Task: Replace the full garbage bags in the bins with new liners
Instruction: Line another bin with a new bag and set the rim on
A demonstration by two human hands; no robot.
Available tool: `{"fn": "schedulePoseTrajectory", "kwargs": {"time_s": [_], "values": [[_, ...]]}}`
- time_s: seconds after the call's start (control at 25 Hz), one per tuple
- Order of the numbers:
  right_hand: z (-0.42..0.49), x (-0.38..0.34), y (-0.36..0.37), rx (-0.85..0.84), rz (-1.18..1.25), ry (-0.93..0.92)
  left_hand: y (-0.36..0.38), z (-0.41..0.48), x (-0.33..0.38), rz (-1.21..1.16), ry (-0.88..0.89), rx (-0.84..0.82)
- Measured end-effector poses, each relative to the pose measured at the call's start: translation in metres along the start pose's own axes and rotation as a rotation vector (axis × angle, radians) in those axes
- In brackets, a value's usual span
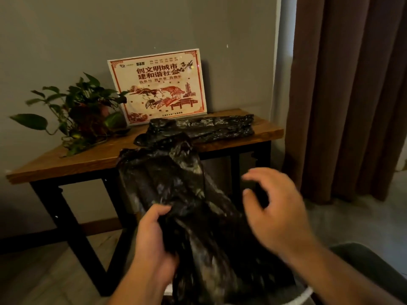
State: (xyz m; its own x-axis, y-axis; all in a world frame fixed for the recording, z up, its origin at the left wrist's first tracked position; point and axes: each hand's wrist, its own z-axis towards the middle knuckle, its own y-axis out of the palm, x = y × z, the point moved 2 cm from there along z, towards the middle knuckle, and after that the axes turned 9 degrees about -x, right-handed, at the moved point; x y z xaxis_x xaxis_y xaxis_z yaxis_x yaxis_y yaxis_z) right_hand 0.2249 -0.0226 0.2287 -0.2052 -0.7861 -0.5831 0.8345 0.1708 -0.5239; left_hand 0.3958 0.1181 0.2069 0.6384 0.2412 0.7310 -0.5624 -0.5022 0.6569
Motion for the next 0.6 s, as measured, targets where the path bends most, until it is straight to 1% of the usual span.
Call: {"fn": "schedulePoseTrajectory", "kwargs": {"time_s": [0.04, 0.08, 0.12, 0.16, 0.24, 0.28, 0.32, 0.36, 0.44, 0.52, 0.6], "values": [[0.001, 0.011, -0.001, -0.119, 0.132, 0.239, -0.013, -0.017, -0.005, -0.046, 0.023, 0.004], [-0.003, 0.020, 0.007, -0.301, 0.293, 0.473, -0.023, -0.030, -0.009, -0.082, 0.045, -0.002], [-0.014, 0.026, 0.024, -0.481, 0.461, 0.648, -0.033, -0.041, -0.015, -0.091, 0.059, 0.003], [-0.031, 0.030, 0.041, -0.595, 0.623, 0.752, -0.041, -0.050, -0.024, -0.087, 0.032, 0.012], [-0.065, 0.026, 0.065, -0.662, 0.900, 0.884, -0.056, -0.064, -0.040, -0.038, -0.078, 0.040], [-0.080, 0.023, 0.070, -0.676, 1.012, 0.949, -0.063, -0.067, -0.049, -0.009, -0.095, 0.042], [-0.091, 0.022, 0.072, -0.683, 1.106, 0.979, -0.071, -0.069, -0.059, 0.020, -0.071, 0.072], [-0.099, 0.022, 0.071, -0.678, 1.206, 0.976, -0.079, -0.071, -0.070, -0.012, -0.093, 0.100], [-0.110, 0.024, 0.066, -0.649, 1.388, 0.921, -0.086, -0.070, -0.092, -0.051, -0.232, 0.062], [-0.119, 0.025, 0.066, -0.631, 1.458, 0.837, -0.094, -0.066, -0.105, -0.027, -0.300, 0.079], [-0.126, 0.022, 0.066, -0.616, 1.537, 0.760, -0.108, -0.063, -0.114, 0.027, -0.315, 0.167]]}}
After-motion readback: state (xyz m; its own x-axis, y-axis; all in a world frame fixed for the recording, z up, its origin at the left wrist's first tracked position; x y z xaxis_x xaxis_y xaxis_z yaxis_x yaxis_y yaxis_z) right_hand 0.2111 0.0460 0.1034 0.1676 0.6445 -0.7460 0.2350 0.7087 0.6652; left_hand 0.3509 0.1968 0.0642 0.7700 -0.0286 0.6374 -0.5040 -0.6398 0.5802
